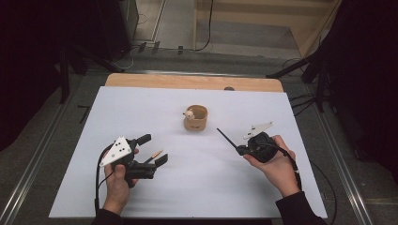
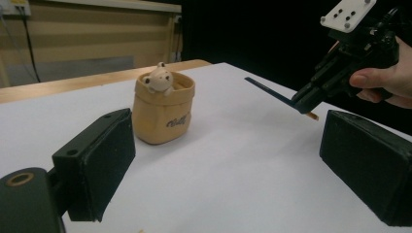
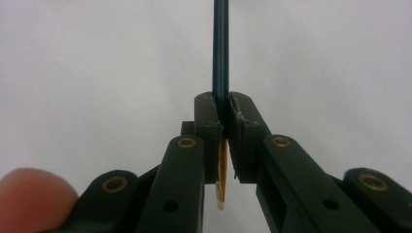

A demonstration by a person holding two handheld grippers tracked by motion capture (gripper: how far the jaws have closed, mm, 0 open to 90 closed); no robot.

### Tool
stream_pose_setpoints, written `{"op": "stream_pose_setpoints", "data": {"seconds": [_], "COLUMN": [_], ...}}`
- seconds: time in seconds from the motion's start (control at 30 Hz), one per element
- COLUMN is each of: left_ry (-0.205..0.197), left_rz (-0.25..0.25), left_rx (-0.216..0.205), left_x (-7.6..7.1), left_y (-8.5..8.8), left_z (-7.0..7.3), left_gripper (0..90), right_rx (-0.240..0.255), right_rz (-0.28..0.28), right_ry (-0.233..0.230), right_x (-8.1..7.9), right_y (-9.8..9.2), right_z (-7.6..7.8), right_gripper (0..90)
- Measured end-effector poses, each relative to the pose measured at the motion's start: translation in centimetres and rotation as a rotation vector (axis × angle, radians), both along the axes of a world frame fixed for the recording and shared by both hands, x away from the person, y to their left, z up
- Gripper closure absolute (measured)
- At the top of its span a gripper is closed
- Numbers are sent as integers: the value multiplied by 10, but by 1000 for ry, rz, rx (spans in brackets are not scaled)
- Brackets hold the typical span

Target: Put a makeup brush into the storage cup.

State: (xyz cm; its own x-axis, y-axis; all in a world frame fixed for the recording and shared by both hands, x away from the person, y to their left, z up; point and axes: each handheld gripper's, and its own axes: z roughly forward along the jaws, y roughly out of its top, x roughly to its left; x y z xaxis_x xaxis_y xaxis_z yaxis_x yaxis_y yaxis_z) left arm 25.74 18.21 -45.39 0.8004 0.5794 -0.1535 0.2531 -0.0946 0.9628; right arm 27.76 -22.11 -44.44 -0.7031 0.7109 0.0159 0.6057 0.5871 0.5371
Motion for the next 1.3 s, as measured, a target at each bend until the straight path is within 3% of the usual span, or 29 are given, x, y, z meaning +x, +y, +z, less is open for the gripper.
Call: {"op": "stream_pose_setpoints", "data": {"seconds": [0.27,0.47,0.67,0.87,1.3], "left_ry": [12,17,15,20,46], "left_rz": [-70,-95,-175,-198,-207], "left_rx": [35,24,3,-16,37], "left_x": [2,4,2,0,-2], "left_y": [-18,-26,-33,-37,-49], "left_z": [-2,-3,-5,-6,-8], "left_gripper": [53,90,102,133,207], "right_rx": [20,33,45,39,40], "right_rz": [48,100,152,198,307], "right_ry": [-29,-45,-47,-53,-75], "right_x": [-5,-9,-13,-17,-24], "right_y": [8,17,29,39,53], "right_z": [8,11,13,13,14], "right_gripper": [847,847,847,847,847]}}
